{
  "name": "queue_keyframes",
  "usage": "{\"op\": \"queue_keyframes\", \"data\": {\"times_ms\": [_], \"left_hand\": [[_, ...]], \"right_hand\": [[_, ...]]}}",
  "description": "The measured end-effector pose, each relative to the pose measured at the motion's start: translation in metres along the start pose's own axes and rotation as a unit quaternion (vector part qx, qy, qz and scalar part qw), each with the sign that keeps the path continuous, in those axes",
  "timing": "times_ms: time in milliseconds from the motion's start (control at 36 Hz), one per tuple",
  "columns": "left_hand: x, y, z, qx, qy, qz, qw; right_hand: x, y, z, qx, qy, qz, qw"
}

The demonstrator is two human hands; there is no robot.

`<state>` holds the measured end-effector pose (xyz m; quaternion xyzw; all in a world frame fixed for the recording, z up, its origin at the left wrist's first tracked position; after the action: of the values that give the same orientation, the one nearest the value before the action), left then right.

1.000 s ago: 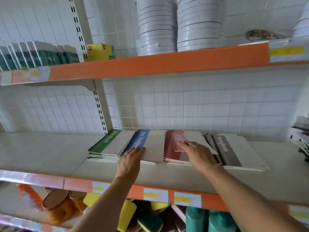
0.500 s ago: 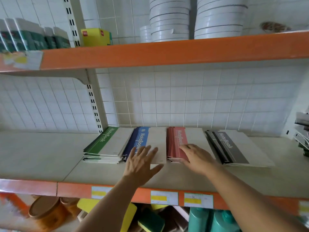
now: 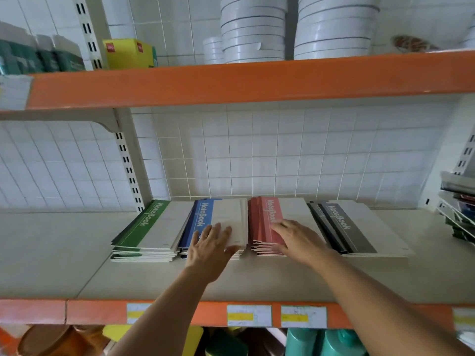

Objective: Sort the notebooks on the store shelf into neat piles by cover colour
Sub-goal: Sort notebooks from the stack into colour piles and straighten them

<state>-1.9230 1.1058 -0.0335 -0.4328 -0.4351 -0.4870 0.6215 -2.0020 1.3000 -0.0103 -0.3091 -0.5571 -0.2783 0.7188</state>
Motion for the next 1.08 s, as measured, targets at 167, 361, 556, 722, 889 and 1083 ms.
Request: {"op": "queue_keyframes", "data": {"times_ms": [167, 361, 556, 722, 889, 1083], "left_hand": [[0.004, 0.006, 0.009, -0.032, 0.019, 0.064, 0.997], [0.008, 0.007, 0.036, -0.074, 0.043, 0.07, 0.994], [0.005, 0.015, 0.083, -0.122, 0.06, 0.079, 0.988], [0.005, 0.027, 0.142, -0.145, 0.078, 0.099, 0.981], [-0.006, 0.038, 0.225, -0.179, 0.078, 0.087, 0.977], [-0.03, 0.063, 0.328, -0.195, 0.1, 0.105, 0.97]], "right_hand": [[0.002, 0.012, -0.002, -0.008, 0.009, 0.043, 0.999], [0.001, 0.041, 0.015, -0.05, 0.019, 0.055, 0.997], [-0.001, 0.095, 0.056, -0.104, 0.036, 0.076, 0.991], [0.007, 0.15, 0.101, -0.149, 0.06, 0.08, 0.984], [0.014, 0.216, 0.167, -0.201, 0.078, 0.122, 0.969], [0.022, 0.308, 0.245, -0.214, 0.115, 0.093, 0.966]]}}
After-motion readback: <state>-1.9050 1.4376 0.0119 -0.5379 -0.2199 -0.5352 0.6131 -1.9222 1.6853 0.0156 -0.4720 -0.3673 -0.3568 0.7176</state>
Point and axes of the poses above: each hand's wrist, its own y-axis away from the middle knuckle, its own x-axis out of the back of the hand, z = x × y, the point moved 4 cm from there along -y, towards the middle knuckle, and after that the axes turned 13 degrees about y, right-handed, at the moved point
